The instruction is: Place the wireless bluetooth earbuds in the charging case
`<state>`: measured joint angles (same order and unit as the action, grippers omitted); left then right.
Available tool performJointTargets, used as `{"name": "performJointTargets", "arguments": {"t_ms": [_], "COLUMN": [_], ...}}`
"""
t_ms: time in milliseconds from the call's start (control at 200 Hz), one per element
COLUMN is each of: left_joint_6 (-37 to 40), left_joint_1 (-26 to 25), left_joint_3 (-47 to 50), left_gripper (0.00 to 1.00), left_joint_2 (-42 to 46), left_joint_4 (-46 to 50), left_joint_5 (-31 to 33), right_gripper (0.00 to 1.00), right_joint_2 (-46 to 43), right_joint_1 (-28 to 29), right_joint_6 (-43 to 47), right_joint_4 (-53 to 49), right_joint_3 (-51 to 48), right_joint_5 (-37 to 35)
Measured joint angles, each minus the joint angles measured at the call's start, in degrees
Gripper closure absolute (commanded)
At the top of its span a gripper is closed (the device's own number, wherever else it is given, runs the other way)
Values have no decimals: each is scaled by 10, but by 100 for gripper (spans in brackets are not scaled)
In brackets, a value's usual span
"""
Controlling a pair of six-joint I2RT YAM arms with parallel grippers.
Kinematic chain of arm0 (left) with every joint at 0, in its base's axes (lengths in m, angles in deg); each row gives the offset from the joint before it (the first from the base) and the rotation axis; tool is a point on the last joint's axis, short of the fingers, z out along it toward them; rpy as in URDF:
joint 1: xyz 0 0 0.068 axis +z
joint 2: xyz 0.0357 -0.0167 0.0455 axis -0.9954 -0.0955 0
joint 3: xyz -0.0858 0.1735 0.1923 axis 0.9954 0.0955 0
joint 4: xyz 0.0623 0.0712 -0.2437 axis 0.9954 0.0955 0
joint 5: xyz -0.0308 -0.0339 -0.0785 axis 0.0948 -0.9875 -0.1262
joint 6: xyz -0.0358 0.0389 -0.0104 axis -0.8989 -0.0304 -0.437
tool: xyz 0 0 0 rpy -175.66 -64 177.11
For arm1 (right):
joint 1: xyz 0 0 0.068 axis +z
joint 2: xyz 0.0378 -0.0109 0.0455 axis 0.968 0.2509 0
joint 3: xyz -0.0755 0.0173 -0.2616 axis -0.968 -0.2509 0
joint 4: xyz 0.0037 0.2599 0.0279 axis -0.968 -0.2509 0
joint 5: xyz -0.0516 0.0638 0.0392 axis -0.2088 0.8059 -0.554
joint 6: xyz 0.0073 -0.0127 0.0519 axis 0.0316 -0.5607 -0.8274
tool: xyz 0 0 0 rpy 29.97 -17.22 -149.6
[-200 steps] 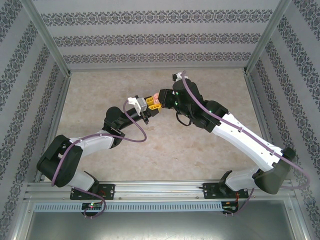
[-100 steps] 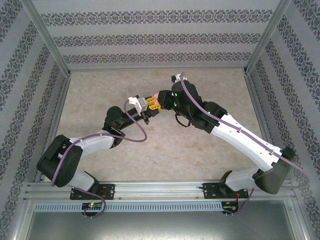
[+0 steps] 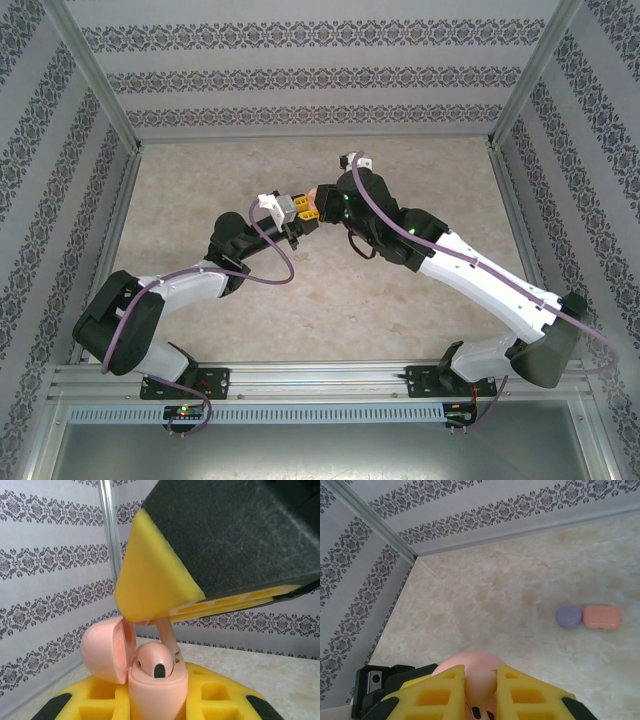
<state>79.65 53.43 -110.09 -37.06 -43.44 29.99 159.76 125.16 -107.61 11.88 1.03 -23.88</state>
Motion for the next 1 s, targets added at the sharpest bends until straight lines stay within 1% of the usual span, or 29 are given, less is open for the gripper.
{"name": "performJointTargets", "arguments": {"t_ms": [150, 330, 909, 999], "left_joint_6": [0, 0, 0, 0], "left_joint_1": [0, 0, 0, 0], "left_joint_3": [0, 0, 0, 0], "left_gripper": [100, 100, 100, 100], "left_joint_2": [3, 6, 10, 10], "left_joint_4": [10, 22, 26, 28], "left_joint_5": [0, 0, 23, 22], "right_gripper": [82, 82, 82, 79], "right_joint_2": [-1, -6, -2, -4], "right_joint_1": [12, 15, 15, 15], "right_joint_6": [16, 30, 40, 39], "right_joint_4": [13, 45, 83, 84], "right_joint_3": [-11, -35, -50, -55], "right_joint_5": [-28, -38, -30, -30]}}
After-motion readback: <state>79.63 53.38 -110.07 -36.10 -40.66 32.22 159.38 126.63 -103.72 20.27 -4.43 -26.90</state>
